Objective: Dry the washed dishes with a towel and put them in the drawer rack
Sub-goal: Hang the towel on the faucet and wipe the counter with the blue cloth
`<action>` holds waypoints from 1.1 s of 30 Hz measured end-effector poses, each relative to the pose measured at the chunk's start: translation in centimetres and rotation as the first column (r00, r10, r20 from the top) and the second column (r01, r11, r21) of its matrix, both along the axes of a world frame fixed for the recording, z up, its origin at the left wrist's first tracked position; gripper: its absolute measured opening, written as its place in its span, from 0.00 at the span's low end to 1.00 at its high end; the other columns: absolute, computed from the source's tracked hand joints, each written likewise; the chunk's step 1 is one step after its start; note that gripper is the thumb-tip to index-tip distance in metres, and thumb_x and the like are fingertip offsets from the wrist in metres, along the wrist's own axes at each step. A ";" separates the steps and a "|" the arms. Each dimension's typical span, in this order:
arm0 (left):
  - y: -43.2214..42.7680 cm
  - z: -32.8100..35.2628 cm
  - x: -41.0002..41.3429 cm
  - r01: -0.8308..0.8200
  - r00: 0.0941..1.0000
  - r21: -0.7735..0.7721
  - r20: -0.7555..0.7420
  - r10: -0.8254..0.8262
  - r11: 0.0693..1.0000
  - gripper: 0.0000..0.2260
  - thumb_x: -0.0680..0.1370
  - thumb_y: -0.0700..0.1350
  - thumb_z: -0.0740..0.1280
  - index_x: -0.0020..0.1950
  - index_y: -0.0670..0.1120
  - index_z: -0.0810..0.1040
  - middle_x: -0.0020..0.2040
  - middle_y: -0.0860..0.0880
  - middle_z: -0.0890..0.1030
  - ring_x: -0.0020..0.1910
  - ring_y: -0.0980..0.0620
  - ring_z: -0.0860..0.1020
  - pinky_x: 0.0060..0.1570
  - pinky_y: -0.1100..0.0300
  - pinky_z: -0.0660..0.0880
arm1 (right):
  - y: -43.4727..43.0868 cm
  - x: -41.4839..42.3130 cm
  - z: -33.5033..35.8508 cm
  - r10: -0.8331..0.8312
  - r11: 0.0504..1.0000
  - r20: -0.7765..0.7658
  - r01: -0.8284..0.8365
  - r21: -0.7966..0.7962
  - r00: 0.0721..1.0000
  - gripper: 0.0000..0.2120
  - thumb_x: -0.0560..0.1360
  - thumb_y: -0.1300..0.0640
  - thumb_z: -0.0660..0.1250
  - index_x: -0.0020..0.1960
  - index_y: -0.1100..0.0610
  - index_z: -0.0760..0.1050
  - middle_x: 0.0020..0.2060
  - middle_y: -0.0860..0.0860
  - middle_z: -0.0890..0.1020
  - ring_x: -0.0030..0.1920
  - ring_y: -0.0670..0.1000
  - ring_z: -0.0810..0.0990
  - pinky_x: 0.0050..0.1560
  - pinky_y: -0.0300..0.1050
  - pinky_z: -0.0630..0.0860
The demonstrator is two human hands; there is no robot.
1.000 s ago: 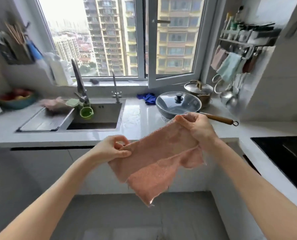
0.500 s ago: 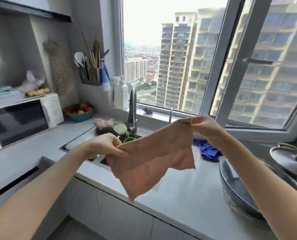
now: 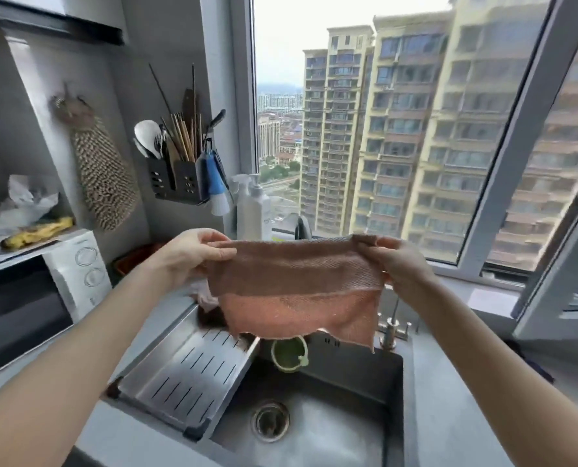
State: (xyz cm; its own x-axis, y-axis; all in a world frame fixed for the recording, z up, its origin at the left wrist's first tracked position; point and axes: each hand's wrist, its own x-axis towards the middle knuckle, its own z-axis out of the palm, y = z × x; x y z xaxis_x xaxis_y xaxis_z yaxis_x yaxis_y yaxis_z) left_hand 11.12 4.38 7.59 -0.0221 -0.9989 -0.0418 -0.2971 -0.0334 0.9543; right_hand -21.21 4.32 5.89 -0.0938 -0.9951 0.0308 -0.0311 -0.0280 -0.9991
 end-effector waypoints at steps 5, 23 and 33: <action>-10.9 2.5 -0.3 -0.155 0.962 -0.090 -0.240 0.130 0.984 0.11 0.72 0.38 0.72 0.51 0.47 0.74 0.46 0.49 0.78 0.38 0.55 0.76 0.33 0.63 0.74 | -9.1 2.1 4.2 -0.241 0.963 0.143 0.255 -0.091 0.960 0.04 0.73 0.67 0.69 0.47 0.63 0.77 0.31 0.51 0.82 0.27 0.43 0.80 0.28 0.35 0.76; -11.9 -0.6 -15.3 0.403 0.714 -0.612 0.675 0.185 0.681 0.16 0.72 0.55 0.64 0.55 0.49 0.82 0.49 0.44 0.80 0.52 0.42 0.75 0.58 0.50 0.67 | -2.6 -0.1 -7.9 -0.405 0.905 -0.333 0.322 -0.278 0.851 0.09 0.78 0.55 0.65 0.56 0.53 0.80 0.45 0.47 0.85 0.46 0.45 0.83 0.48 0.40 0.78; -5.6 -8.2 -31.0 0.544 0.820 -0.571 0.515 -0.248 0.615 0.09 0.73 0.46 0.65 0.49 0.46 0.82 0.44 0.50 0.81 0.43 0.49 0.79 0.45 0.56 0.75 | 5.4 -22.8 -21.9 -0.437 0.651 -0.771 0.755 0.085 0.463 0.14 0.78 0.56 0.61 0.63 0.56 0.76 0.55 0.55 0.82 0.55 0.58 0.78 0.52 0.45 0.70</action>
State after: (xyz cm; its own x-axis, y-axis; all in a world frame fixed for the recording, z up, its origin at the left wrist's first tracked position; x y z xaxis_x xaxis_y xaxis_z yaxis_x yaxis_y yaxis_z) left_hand -19.89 -1.26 -0.64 -0.5541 -0.6404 0.5318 -0.4297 0.7672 0.4762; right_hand -44.05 9.72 -15.98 -0.7801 -0.6256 0.0073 -0.4997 0.6161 -0.6090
